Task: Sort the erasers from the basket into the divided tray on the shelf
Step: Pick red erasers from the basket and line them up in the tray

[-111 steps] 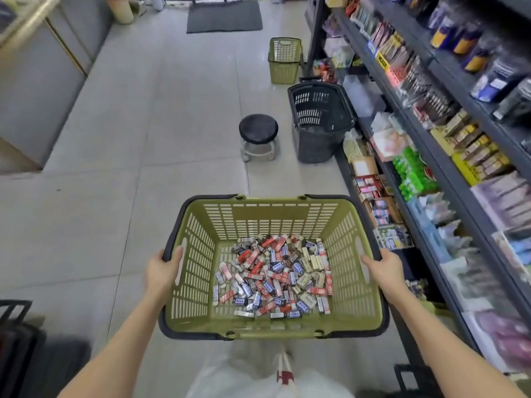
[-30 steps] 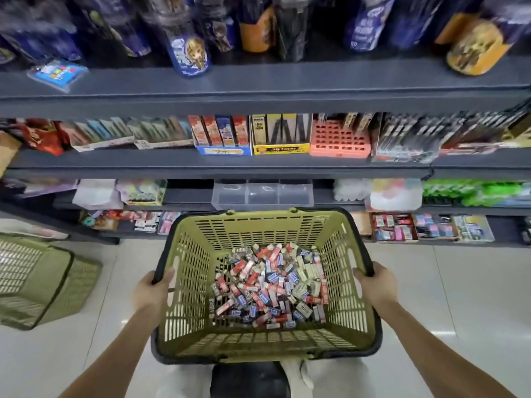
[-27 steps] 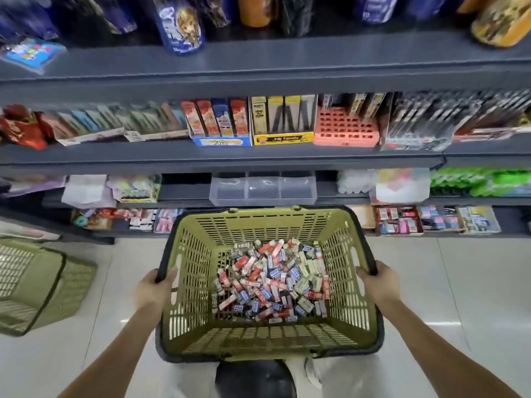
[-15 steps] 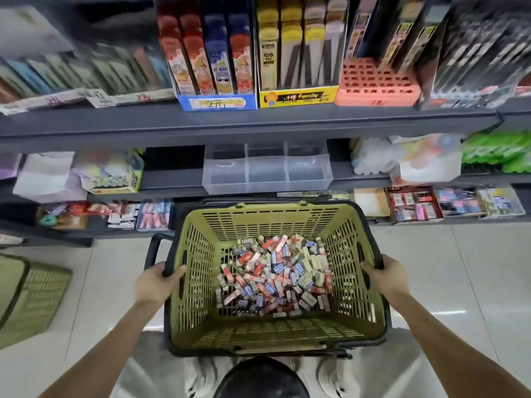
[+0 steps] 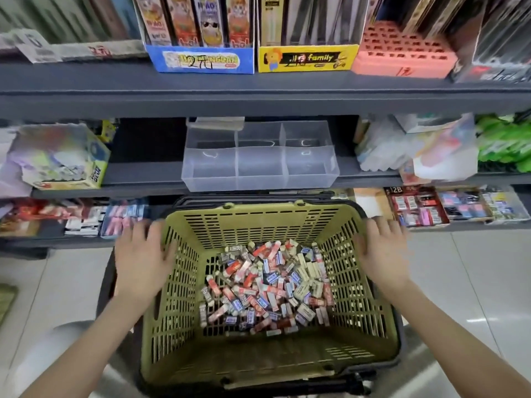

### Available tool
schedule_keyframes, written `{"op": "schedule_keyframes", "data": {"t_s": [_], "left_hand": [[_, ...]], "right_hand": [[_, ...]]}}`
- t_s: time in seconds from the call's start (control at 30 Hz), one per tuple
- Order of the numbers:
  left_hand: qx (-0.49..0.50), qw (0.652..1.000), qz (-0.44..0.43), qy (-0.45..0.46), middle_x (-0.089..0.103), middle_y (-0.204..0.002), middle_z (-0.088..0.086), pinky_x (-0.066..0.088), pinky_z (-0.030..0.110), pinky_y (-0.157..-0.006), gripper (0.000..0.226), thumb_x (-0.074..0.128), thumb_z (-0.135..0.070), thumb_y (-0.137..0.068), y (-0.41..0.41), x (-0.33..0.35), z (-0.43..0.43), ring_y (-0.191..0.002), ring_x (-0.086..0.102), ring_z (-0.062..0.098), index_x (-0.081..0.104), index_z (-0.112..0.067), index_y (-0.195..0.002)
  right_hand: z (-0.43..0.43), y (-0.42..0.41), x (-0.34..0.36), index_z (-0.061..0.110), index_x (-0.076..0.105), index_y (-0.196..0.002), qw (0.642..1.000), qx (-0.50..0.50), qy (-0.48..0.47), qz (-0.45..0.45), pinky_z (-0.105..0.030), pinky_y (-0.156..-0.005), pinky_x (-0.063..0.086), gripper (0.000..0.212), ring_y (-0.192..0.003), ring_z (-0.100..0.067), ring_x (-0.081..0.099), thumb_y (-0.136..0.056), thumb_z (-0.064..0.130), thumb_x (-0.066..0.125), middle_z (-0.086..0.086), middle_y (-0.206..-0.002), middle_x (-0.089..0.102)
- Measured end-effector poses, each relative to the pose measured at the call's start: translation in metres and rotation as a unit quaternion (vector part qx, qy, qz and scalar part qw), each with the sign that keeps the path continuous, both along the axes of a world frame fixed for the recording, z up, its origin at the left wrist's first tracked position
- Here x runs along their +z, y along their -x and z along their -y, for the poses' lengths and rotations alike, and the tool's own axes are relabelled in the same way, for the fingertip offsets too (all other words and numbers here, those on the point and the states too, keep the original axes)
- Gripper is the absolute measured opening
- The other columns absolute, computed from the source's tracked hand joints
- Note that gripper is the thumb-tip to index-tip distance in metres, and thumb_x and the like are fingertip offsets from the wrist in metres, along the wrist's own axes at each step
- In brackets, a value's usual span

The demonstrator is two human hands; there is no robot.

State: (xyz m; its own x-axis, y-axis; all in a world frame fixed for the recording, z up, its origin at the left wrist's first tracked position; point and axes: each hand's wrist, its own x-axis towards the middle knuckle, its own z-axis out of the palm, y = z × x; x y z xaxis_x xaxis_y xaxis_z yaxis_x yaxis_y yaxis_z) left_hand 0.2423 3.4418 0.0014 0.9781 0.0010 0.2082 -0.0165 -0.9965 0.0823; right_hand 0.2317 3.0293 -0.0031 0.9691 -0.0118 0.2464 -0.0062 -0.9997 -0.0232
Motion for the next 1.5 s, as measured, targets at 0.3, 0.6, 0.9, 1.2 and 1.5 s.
{"op": "schedule_keyframes", "data": {"t_s": [0.3, 0.6, 0.9, 1.2, 1.5], "left_hand": [[-0.157, 0.987, 0.022, -0.025, 0.057, -0.123, 0.025, 0.042, 0.057, -0.096, 0.054, 0.075, -0.013, -0.075, -0.042, -0.048, 0.04, -0.115, 0.052, 0.044, 0.059, -0.008, -0.126], [-0.165, 0.985, 0.049, -0.02, 0.057, -0.125, 0.017, 0.041, 0.052, -0.094, 0.06, 0.074, -0.019, -0.076, -0.042, -0.058, 0.031, -0.115, 0.05, 0.039, 0.055, -0.011, -0.132], [-0.15, 0.988, 0.037, 0.03, 0.055, -0.129, 0.01, 0.035, 0.049, -0.098, 0.062, 0.071, -0.009, -0.075, -0.033, -0.055, 0.032, -0.119, 0.046, 0.034, 0.054, -0.019, -0.134], [-0.151, 0.987, 0.042, 0.033, 0.054, -0.131, 0.007, 0.034, 0.048, -0.102, 0.058, 0.068, -0.016, -0.08, -0.04, -0.063, 0.036, -0.122, 0.043, 0.03, 0.052, -0.022, -0.135], [-0.156, 0.986, 0.038, 0.033, 0.056, -0.127, 0.01, 0.037, 0.049, -0.1, 0.057, 0.071, -0.016, -0.079, -0.04, -0.061, 0.034, -0.119, 0.047, 0.032, 0.055, -0.019, -0.133]], "right_hand": [[-0.06, -0.025, -0.123, 0.016, 0.043, -0.129, 0.918, 0.085, -0.072, -0.38, -0.037, -0.089, 0.048, 0.046, -0.112, -0.028, 0.053, -0.091, 0.04, 0.052, -0.009, -0.12, 0.057], [-0.1, -0.038, -0.162, 0.015, 0.042, -0.136, 0.939, 0.248, 0.062, -0.228, -0.038, -0.097, 0.044, 0.045, -0.117, -0.025, 0.044, -0.091, 0.013, 0.047, -0.005, -0.131, 0.05], [-0.112, -0.049, -0.161, 0.014, 0.061, -0.109, 0.918, 0.228, 0.139, -0.292, -0.038, -0.094, 0.042, 0.033, -0.109, -0.024, 0.05, -0.087, 0.038, 0.057, -0.004, -0.108, 0.06], [-0.121, -0.038, -0.173, 0.016, 0.034, -0.053, 0.928, 0.068, 0.0, -0.366, -0.022, -0.045, 0.031, 0.055, -0.047, -0.014, 0.036, -0.092, 0.054, 0.041, 0.001, -0.052, 0.036], [-0.144, -0.03, -0.188, 0.014, 0.047, -0.062, 0.936, -0.027, -0.025, -0.35, -0.027, -0.065, 0.049, 0.056, -0.099, -0.02, 0.053, -0.076, 0.067, 0.058, -0.005, -0.102, 0.054]]}}
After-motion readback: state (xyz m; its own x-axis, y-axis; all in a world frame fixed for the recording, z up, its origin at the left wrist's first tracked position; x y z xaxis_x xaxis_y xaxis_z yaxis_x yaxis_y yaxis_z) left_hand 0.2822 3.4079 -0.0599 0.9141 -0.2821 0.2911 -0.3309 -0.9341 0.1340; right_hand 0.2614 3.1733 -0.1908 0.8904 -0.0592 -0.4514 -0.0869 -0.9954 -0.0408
